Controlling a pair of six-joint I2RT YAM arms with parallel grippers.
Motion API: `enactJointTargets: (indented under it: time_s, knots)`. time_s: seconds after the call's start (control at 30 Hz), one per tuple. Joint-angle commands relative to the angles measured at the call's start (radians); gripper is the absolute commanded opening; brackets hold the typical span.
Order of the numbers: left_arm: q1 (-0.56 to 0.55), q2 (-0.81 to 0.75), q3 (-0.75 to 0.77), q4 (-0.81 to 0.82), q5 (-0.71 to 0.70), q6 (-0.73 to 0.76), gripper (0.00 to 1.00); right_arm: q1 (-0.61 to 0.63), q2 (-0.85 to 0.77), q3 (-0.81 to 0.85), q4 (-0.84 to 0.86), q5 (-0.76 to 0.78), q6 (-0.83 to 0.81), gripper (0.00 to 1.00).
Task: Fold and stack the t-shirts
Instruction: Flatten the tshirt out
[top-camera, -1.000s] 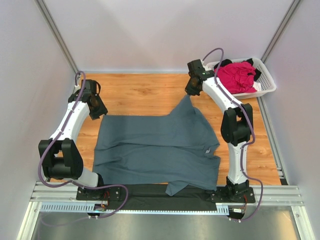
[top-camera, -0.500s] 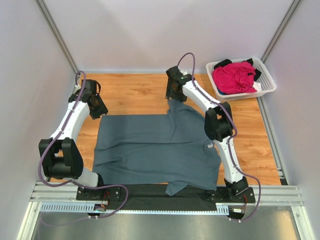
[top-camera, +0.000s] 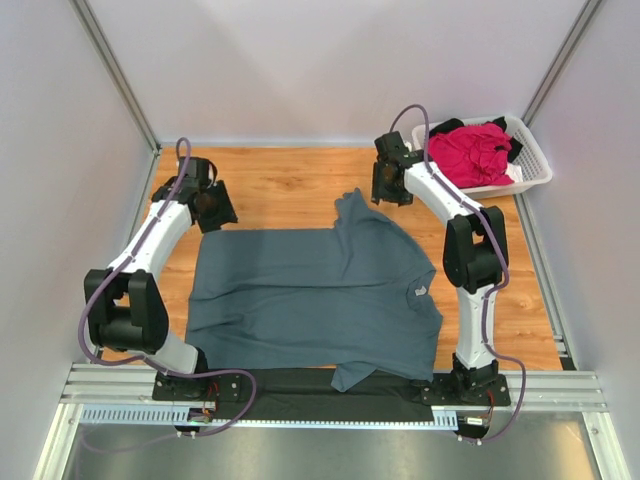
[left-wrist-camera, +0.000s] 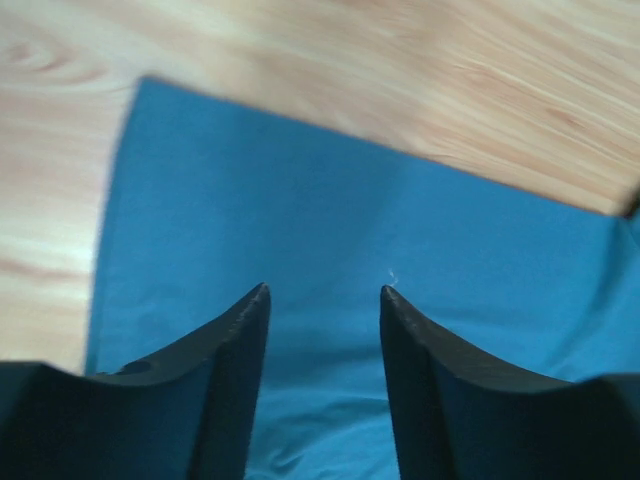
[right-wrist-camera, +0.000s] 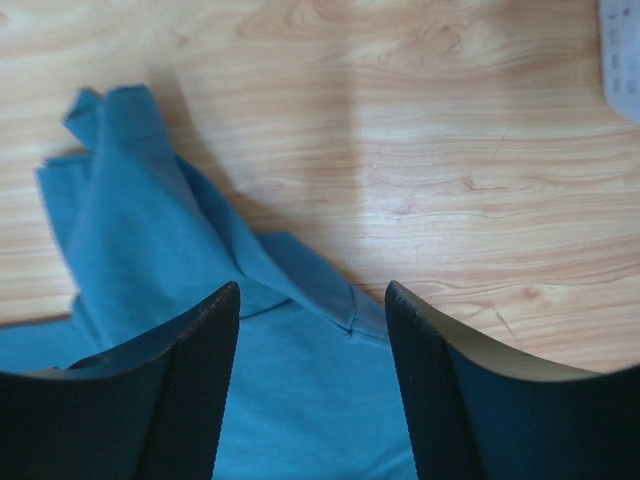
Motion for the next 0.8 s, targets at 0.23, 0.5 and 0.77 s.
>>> enactJointTargets:
  time_s: [0.23,0.5,0.77]
  knots:
    - [-0.242,0.183,0.18,0.291,0.126,0.102,0.66,0.007,0.003,-0.111,0.155,-0.101,-0.139,0.47]
    - [-0.38,0.498,0.49,0.371,0.175,0.029,0.68,-0.038,0.006,-0.167,0.169,-0.064,-0.131,0.26]
    - [-0.451,0.723,0.738,0.406,0.209,-0.036,0.71,-0.067,-0.067,-0.281,0.259,-0.191,-0.125,0.28]
